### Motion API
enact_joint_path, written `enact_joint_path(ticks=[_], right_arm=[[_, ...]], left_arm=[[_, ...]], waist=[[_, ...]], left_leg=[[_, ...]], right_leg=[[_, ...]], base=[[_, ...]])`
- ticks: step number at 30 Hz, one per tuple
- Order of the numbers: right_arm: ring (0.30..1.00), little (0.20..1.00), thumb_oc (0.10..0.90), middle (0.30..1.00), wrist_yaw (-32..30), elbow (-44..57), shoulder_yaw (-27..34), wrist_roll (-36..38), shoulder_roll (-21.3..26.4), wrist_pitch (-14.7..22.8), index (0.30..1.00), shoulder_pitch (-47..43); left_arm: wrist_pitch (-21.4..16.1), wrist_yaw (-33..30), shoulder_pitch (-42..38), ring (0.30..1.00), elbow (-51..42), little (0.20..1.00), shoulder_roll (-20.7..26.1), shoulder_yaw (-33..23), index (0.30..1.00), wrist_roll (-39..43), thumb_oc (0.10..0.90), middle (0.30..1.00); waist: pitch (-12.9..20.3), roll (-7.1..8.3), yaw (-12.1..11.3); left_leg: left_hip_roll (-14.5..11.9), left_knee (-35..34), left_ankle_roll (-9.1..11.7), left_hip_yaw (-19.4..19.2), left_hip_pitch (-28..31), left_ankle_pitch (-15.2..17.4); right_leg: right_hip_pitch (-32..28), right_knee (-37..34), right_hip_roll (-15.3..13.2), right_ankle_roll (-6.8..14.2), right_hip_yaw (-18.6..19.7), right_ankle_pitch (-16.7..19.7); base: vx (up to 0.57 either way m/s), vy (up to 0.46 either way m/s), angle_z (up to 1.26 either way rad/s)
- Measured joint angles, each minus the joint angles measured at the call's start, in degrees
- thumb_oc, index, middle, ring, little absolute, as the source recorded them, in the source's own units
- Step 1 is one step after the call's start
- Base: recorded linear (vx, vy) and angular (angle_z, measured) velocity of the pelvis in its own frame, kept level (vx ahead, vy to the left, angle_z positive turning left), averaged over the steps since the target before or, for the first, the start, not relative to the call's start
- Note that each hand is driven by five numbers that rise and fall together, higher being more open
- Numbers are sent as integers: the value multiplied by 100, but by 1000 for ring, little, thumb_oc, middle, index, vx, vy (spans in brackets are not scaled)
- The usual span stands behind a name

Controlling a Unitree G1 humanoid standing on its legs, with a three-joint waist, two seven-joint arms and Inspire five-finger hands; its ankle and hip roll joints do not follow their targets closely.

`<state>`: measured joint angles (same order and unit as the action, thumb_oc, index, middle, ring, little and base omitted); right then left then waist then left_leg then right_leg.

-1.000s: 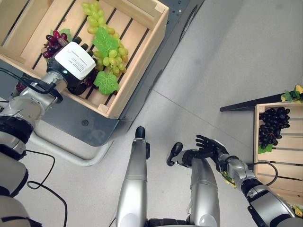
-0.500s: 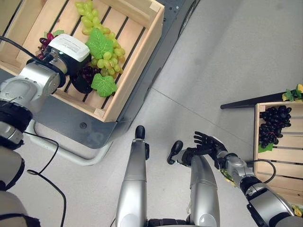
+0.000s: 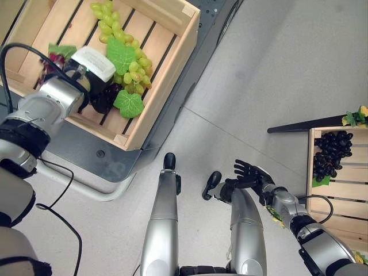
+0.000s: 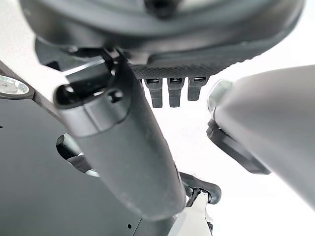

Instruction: Pick up the fruits from the basket on one side to the basket on the other side

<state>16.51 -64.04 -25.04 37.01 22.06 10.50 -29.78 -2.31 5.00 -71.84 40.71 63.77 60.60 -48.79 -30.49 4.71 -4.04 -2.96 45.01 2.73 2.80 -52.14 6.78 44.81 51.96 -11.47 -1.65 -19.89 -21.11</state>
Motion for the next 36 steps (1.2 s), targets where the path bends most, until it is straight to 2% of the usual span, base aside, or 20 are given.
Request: enact_joint_path(ticks=[6,9,12,13,14,16,19,21,27,30,34,36], right_arm=[[900,900,800,900,9,-34,11,-2,-59,8,900,256],[900,900,800,900,30,-49,78,-3,-69,8,900,423],[900,900,800,900,35,-97,203,3,-123,-2,900,567],[900,900,800,900,35,-92,259,118,-170,-10,900,649],[900,900,800,900,35,-93,304,198,-207,-13,900,722],[900,900,800,900,36,-91,435,195,-315,-39,900,819],[900,900,800,900,37,-76,441,192,-369,-45,900,934],[900,900,800,900,39,35,472,191,-371,-49,900,1089],[900,900,800,900,38,144,671,176,-387,-163,900,1360],[900,900,800,900,37,145,688,173,-376,-197,900,1438],[900,900,800,900,36,146,823,168,-371,-265,900,1503],[900,900,800,900,34,147,922,169,-355,-266,900,1580]], left_arm=[[-266,-825,632,300,-29,300,1,-15,300,6,400,300],[-335,-1111,979,300,-13,300,19,-198,300,123,400,300],[-342,-1356,1470,300,14,300,28,-610,300,650,400,300],[-343,-1574,1869,300,34,300,1,-1065,300,988,400,300],[-348,-1681,2060,300,43,300,2,-1240,300,1154,400,300],[-421,-1979,2701,300,87,300,-27,-1912,300,1291,400,300],[-541,-2301,3193,300,231,300,-26,-2239,300,1306,400,300],[-601,-2463,3475,300,250,300,-26,-2420,300,1298,400,300],[-691,-2620,3968,300,474,300,-25,-2809,300,1285,400,300],[-691,-2718,4078,300,536,300,-25,-3048,300,1357,400,300],[-720,-2740,4312,300,551,300,-149,-3507,300,2172,400,300],[-767,-2743,4410,300,539,300,-367,-3791,300,2529,400,300]], waist=[[2,3,-10],[2,3,-14],[1,3,-9],[1,3,-1],[1,3,-7],[-1,0,-9],[-1,-23,-14],[6,-62,-17],[74,-325,-42],[93,-367,-43],[208,-436,-49],[381,-540,-59]], left_leg=[[9,-267,-36,-40,602,1],[5,-428,-37,-96,898,-16],[7,-598,-12,-163,1273,-32],[1,-703,-14,-191,1535,-27],[5,-812,-8,-206,1729,-33],[-2,-1036,-8,-282,2181,-34],[3,-1365,-9,-334,2764,-35],[9,-1597,-16,-357,3090,-54],[25,-2525,-43,-471,3841,-314],[37,-2914,-39,-460,4154,-432],[44,-3342,-40,-450,4533,-532],[65,-3432,-61,-421,4570,-554]], right_leg=[[-552,-240,18,60,27,34],[-804,-378,37,82,64,49],[-1124,-531,51,110,107,66],[-1352,-655,66,125,115,74],[-1532,-744,75,141,124,83],[-1918,-949,103,182,184,109],[-2419,-1236,125,237,239,147],[-2718,-1465,149,271,246,177],[-3290,-2309,290,372,370,515],[-3550,-2607,327,391,355,597],[-3907,-2989,382,437,337,672],[-3987,-3113,398,470,334,722]], base=[[0,0,0],[37,-19,-5],[53,-23,-8],[83,-22,-7],[91,-16,-9],[90,-2,-13],[94,8,-15],[115,4,-8],[130,-24,-15],[96,-33,0],[84,-46,1],[80,-54,8]])
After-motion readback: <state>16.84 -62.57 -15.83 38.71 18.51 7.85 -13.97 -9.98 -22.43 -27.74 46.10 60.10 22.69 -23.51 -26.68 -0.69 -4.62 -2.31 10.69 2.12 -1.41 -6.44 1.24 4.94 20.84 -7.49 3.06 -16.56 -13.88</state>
